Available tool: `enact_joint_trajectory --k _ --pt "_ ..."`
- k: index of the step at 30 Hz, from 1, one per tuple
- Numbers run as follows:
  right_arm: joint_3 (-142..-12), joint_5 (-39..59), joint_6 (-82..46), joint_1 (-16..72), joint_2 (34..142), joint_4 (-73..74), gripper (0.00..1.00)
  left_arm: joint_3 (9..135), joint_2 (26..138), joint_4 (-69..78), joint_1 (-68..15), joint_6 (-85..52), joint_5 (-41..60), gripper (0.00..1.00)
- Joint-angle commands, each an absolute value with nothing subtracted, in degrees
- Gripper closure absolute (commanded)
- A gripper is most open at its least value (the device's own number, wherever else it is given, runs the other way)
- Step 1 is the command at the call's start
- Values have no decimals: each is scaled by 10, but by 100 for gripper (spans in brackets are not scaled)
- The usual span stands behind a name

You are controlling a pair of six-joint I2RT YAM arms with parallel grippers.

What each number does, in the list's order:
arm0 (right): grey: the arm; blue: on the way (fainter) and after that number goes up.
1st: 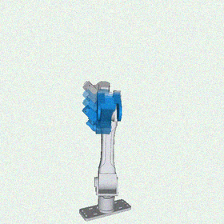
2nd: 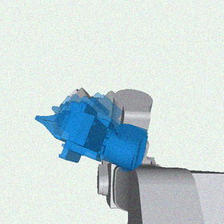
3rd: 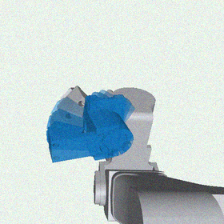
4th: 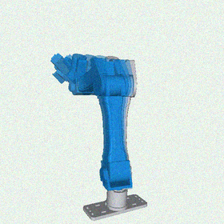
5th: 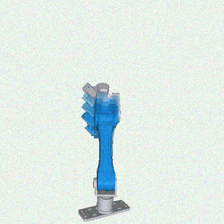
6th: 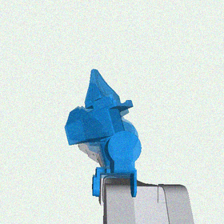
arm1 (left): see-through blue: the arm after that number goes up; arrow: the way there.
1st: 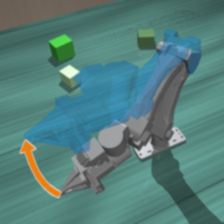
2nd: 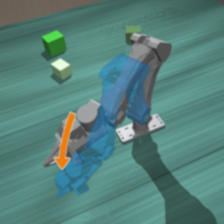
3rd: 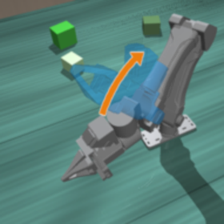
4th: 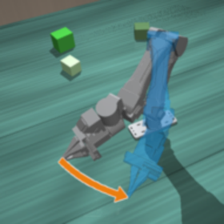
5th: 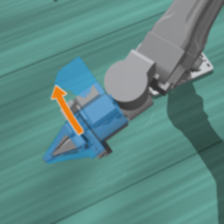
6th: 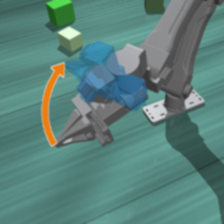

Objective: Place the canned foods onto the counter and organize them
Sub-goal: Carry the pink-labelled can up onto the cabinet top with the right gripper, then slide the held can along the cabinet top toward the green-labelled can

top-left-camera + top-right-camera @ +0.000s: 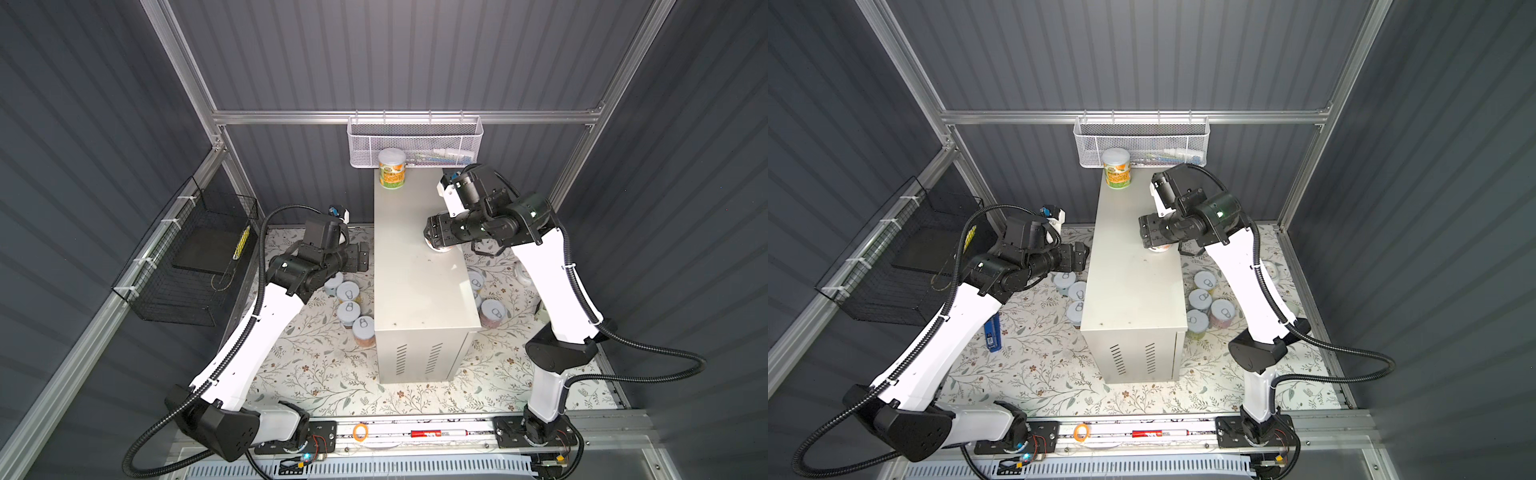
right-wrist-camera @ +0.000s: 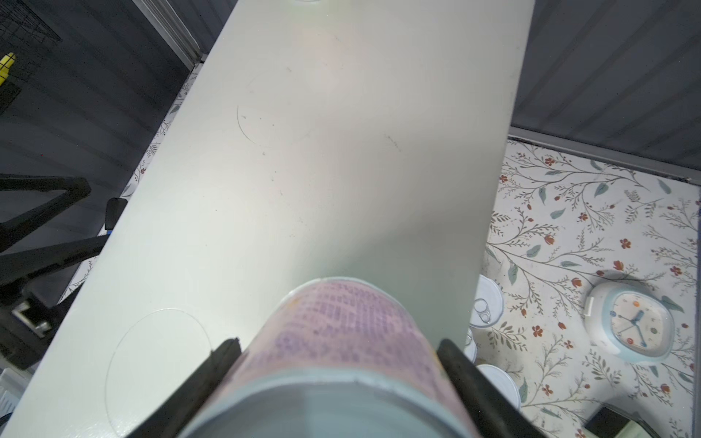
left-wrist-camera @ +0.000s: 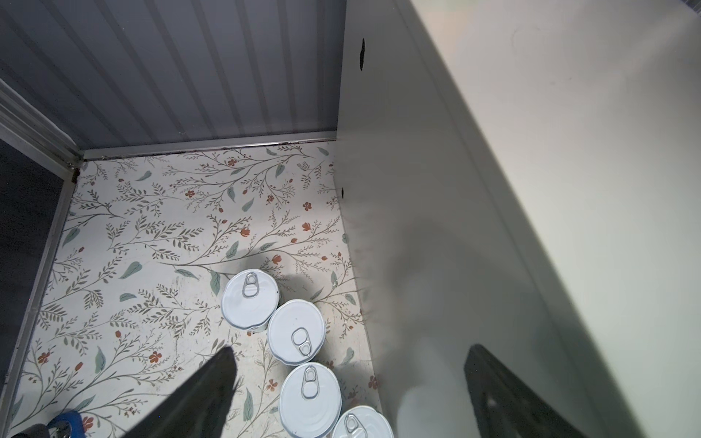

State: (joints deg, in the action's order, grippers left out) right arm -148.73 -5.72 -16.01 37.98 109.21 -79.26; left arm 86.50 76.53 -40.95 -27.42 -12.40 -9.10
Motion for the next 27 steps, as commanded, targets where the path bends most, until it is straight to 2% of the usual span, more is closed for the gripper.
enact_joint_trajectory --k 1,6,11,18,27 --pt "-1502 -53 -152 381 1098 -775 37 862 768 -400 -272 -119 -83 5" --pt "-1502 -47 -151 382 1096 -763 23 860 768 -397 -271 -117 -83 5" --pt "-1502 -38 -152 382 1095 -752 16 855 765 -397 -270 -116 -83 5" --pt "-1502 -44 -158 381 1087 -728 12 844 751 -400 -268 -117 -88 5" --pt "-1497 -82 -142 382 1028 -696 11 841 739 -404 -265 -117 -92 5"
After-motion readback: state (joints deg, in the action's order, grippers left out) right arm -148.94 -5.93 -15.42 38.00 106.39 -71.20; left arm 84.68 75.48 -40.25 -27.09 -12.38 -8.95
